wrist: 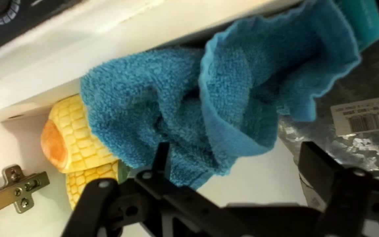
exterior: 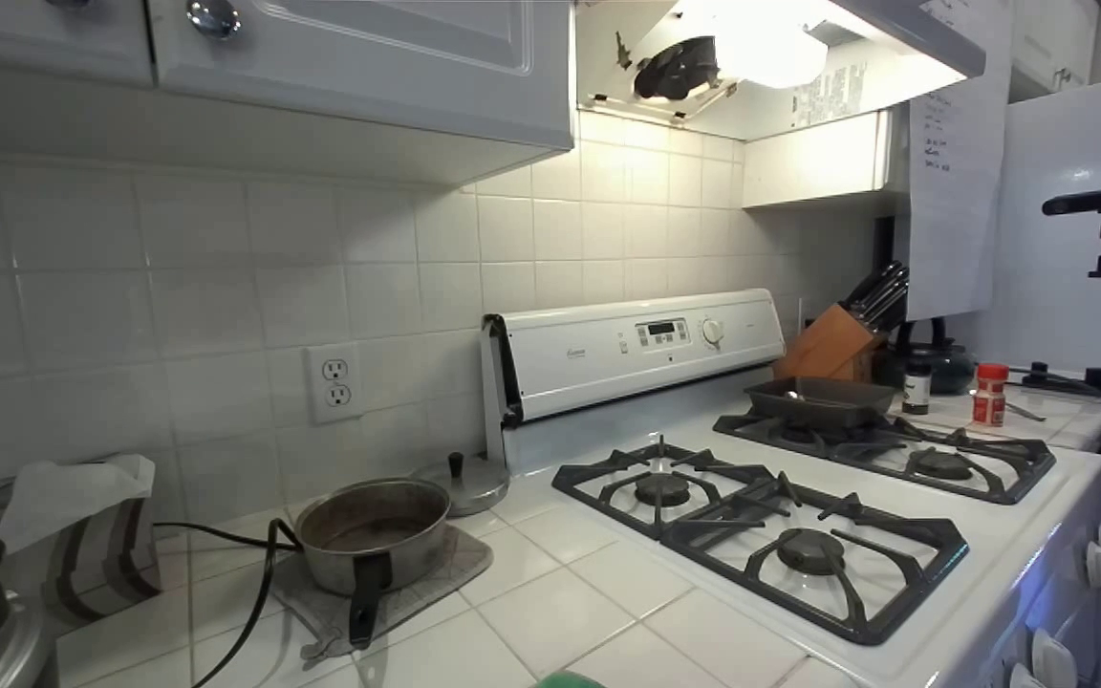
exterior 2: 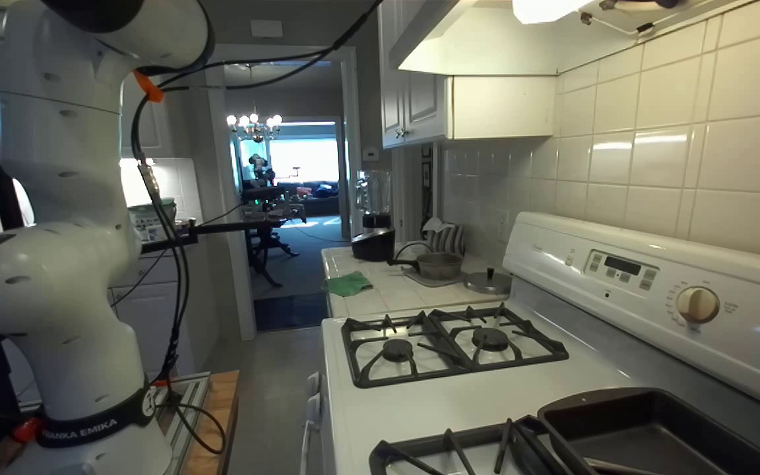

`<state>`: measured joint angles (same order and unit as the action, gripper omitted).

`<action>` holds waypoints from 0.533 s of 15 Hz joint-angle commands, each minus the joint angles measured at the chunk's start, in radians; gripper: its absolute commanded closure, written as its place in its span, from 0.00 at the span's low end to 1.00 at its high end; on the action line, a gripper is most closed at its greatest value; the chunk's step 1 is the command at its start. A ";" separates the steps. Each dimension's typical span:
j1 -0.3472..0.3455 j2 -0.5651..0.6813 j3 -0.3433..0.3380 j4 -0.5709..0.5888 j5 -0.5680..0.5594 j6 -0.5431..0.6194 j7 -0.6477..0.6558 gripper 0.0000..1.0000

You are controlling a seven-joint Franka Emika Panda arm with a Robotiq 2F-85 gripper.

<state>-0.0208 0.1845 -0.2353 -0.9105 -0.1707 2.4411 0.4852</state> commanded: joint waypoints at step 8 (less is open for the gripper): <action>0.052 0.004 -0.006 0.125 -0.133 -0.272 0.076 0.00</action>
<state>0.0049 0.1835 -0.2353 -0.8367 -0.2478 2.2241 0.5255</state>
